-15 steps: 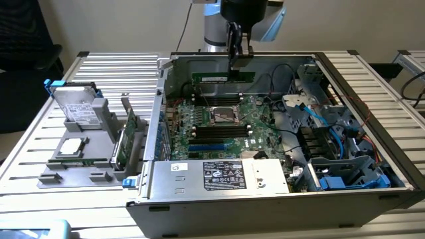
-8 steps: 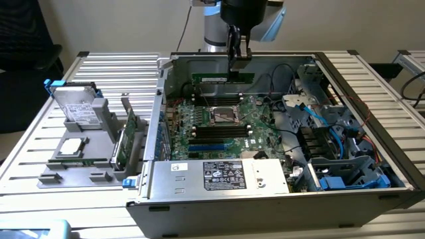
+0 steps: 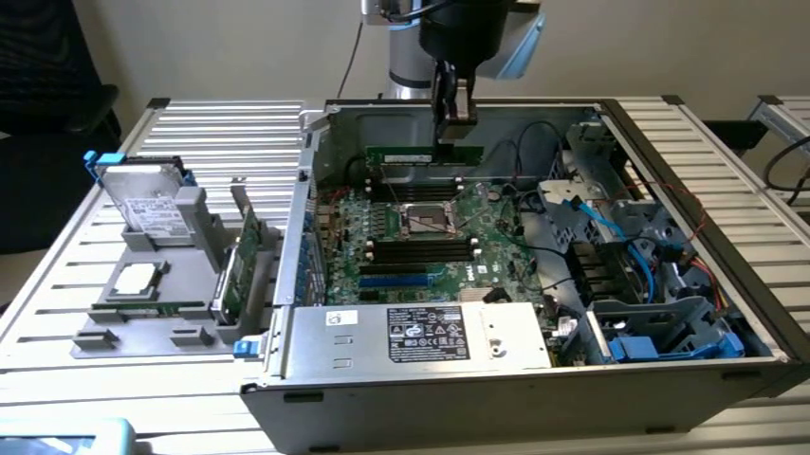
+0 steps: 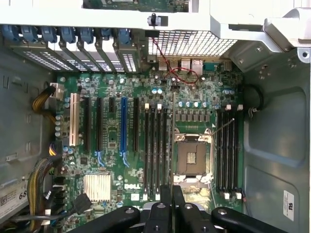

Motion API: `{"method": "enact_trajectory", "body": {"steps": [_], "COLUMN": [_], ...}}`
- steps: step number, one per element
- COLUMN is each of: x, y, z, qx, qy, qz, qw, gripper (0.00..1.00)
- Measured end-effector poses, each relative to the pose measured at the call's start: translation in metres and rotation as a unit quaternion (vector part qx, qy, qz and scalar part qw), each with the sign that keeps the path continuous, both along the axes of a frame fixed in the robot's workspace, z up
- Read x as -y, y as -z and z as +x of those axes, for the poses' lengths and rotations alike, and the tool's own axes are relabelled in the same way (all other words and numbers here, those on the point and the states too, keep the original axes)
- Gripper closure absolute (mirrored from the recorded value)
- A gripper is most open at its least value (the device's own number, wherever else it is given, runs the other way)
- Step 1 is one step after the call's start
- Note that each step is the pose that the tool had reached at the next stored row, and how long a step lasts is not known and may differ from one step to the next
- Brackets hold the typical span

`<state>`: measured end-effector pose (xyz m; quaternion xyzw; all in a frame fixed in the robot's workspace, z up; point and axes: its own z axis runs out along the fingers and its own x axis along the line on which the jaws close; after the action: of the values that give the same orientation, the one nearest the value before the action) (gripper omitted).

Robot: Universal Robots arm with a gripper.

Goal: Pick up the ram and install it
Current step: 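Pick up the ram and move it above insertion slot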

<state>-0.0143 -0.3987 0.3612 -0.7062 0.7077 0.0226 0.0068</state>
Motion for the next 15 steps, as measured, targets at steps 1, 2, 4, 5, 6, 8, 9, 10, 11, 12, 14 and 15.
{"method": "enact_trajectory", "body": {"steps": [1, 2, 4, 5, 6, 8, 9, 10, 11, 12, 14, 15], "x": [0.0002, 0.0006, 0.0021, 0.0026, 0.0029, 0.0031, 0.0031, 0.0031, 0.0031, 0.0031, 0.0031, 0.0031], "y": [0.0006, 0.0013, 0.0024, 0.003, 0.0039, 0.0058, 0.0061, 0.0061, 0.0061, 0.0062, 0.0063, 0.0063], "z": [0.0, 0.0, 0.0, 0.0, -0.0001, 0.0, 0.0, 0.0, 0.0, 0.0, 0.0, 0.0], "qx": [0.0, 0.0, 0.0, 0.0, 0.0, 0.0, 0.0, 0.0, 0.0, 0.0, 0.0, 0.0], "qy": [0.0, 0.0, 0.0, 0.0, 0.0, 0.0, 0.0, 0.0, 0.0, 0.0, 0.0, 0.0], "qz": [-0.0001, -0.0001, 0.0, 0.0, 0.0001, 0.0, -0.0001, -0.0001, -0.0002, -0.0001, 0.0, 0.0], "qw": [1.0, 1.0, 1.0, 1.0, 1.0, 1.0, 1.0, 1.0, 1.0, 1.0, 1.0, 1.0], "gripper": [0.87, 0.87, 0.87, 0.87, 0.87, 0.87, 0.87, 0.87, 0.87, 0.87, 0.87, 0.87]}}
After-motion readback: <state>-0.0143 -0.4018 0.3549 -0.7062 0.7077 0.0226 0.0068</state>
